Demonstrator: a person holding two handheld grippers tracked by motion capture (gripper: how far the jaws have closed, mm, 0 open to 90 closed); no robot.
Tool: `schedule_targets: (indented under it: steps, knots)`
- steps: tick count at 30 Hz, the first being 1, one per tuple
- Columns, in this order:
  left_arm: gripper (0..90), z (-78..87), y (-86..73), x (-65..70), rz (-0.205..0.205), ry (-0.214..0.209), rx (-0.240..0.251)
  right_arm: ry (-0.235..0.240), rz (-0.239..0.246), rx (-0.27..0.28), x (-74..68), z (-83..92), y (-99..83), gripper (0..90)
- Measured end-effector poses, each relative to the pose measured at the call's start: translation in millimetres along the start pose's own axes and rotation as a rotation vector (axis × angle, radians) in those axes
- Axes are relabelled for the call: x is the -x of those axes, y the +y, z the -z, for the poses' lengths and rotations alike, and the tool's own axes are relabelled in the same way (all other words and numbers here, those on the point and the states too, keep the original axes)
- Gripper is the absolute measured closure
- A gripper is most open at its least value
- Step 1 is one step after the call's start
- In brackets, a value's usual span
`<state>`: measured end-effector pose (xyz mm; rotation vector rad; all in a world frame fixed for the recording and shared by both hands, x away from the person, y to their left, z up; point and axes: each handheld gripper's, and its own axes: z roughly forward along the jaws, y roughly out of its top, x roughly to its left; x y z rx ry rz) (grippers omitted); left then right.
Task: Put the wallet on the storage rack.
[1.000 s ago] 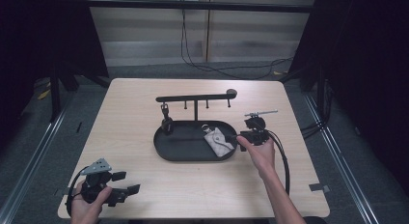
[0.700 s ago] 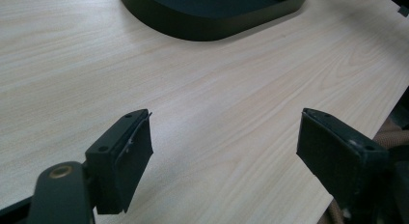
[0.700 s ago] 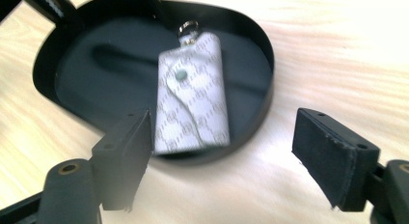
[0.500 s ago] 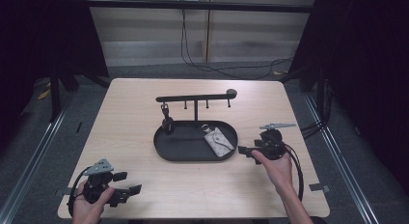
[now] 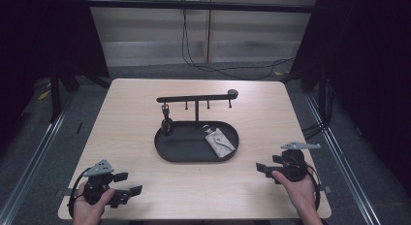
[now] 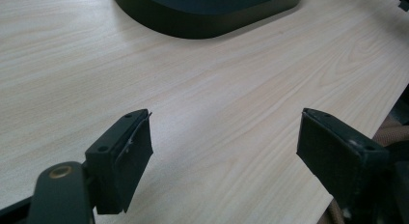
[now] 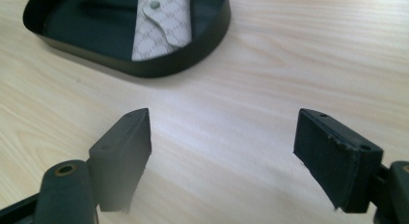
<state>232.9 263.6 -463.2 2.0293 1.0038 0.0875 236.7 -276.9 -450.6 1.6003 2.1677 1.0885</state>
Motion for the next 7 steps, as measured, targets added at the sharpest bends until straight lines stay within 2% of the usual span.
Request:
schedule_targets:
  steps: [3, 6, 7]
  knots:
    - [19.8, 1.1, 0.4, -0.6, 0.0, 0.004, 0.003, -0.014, -0.004, -0.001, 5.0, 7.5, -12.2, 21.0]
    - [19.8, 1.6, 0.0, -2.1, 0.006, 0.007, 0.007, -0.053, 0.015, -0.034, 15.3, 8.9, -24.6, 21.4]
    - [19.8, 1.5, 0.0, -2.5, 0.004, 0.008, 0.003, -0.063, 0.005, -0.043, 19.9, 8.9, -27.8, 21.2]
